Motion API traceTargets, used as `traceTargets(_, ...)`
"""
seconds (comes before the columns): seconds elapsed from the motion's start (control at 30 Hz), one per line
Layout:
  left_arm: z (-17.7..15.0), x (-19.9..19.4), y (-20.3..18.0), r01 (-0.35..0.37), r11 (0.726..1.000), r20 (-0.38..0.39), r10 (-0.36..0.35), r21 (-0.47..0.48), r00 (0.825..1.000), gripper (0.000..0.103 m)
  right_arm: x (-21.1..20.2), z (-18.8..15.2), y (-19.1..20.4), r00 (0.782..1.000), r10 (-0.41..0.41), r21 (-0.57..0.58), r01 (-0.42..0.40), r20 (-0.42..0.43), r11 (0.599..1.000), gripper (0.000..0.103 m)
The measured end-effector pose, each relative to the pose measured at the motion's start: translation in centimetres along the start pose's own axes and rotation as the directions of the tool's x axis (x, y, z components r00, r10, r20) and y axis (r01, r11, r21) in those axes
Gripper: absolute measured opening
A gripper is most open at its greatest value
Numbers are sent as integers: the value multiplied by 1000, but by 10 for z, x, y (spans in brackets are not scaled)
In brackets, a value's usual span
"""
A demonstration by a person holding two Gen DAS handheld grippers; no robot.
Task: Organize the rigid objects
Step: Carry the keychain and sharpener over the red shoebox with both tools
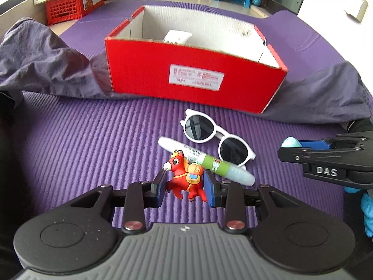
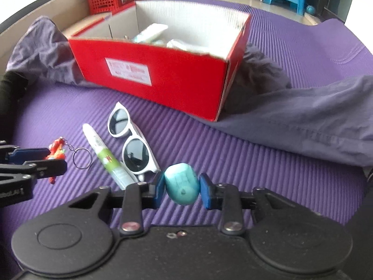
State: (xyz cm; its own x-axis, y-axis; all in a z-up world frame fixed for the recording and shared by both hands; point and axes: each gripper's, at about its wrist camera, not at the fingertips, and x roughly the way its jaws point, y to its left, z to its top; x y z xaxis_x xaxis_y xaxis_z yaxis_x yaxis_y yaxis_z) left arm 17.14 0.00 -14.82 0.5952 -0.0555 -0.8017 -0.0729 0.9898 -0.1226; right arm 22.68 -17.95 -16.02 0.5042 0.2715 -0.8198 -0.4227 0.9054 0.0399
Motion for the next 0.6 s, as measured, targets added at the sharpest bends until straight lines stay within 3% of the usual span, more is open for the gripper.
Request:
traceTargets(0.33, 49, -35, 7, 75, 996, 40, -74, -37, 996, 33, -58, 40, 4, 995, 13, 19, -15, 102, 1000, 31)
traceTargets(0.6, 102, -61, 7, 76, 997, 124, -76, 1, 989, 33, -82, 81, 3, 985, 5, 25, -9, 170, 1000, 31)
